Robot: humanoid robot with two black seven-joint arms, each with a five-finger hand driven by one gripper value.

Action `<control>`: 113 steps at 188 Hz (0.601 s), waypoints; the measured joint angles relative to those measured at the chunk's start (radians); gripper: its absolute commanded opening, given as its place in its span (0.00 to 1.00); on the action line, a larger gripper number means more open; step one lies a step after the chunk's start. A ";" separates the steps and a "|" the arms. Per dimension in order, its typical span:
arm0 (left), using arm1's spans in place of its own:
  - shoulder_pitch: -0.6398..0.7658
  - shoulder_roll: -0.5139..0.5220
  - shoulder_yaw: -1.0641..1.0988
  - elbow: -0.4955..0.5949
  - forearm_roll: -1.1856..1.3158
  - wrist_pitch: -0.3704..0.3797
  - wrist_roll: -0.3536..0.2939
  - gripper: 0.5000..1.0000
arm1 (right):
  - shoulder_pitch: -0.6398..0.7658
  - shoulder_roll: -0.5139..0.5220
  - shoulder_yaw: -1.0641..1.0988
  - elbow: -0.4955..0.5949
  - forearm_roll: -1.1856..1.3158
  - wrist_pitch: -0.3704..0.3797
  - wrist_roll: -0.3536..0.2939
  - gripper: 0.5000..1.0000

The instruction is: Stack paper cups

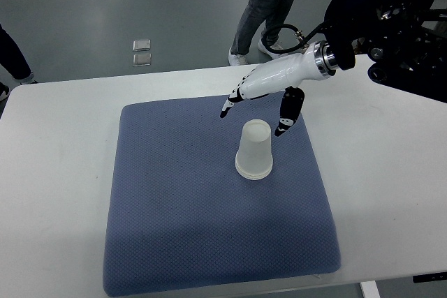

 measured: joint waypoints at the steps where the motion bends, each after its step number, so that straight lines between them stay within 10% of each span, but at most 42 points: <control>1: 0.000 0.000 0.000 0.000 0.000 0.000 0.000 1.00 | 0.000 0.000 0.000 0.000 0.000 0.000 0.000 0.81; 113: 0.000 0.000 0.000 0.000 0.000 0.000 0.000 1.00 | -0.104 0.105 0.316 -0.232 0.173 -0.005 -0.062 0.83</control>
